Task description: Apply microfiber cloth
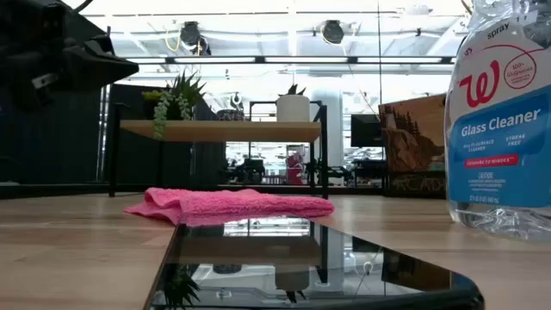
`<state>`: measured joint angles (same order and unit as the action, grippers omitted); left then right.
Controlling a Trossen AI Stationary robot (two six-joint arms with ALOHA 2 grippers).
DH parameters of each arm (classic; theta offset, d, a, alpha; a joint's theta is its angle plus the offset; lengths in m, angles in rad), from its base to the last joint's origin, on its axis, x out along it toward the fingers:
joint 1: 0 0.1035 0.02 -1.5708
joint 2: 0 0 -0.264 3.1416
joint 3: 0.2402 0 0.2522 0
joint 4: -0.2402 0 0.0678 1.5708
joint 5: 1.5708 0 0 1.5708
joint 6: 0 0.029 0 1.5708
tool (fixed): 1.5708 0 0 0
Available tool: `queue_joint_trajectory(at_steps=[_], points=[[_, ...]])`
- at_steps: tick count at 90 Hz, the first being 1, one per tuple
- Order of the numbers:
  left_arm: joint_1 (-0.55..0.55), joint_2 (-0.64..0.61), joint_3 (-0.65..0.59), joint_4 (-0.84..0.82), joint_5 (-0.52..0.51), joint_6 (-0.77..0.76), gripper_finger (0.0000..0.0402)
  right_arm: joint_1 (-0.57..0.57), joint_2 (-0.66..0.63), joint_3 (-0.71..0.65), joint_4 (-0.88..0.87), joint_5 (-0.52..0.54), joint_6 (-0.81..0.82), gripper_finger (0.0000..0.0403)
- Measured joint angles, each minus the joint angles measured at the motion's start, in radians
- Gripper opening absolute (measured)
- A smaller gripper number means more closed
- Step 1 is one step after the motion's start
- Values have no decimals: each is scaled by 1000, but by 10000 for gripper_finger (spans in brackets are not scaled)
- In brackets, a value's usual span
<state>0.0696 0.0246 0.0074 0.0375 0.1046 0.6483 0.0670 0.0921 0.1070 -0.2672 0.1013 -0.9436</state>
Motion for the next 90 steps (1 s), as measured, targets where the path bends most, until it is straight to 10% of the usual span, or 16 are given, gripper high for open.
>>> queue_joint_trajectory(at_steps=[35,67,90], points=[[-2,0,0,32,97,-1227,0,0,0,0,0,0,0,2],[-26,45,6,42,-16,-1480,0,0,0,0,24,6,-9,2],[-122,335,199,-19,-164,-1444,0,0,0,0,8,7,28,2]])
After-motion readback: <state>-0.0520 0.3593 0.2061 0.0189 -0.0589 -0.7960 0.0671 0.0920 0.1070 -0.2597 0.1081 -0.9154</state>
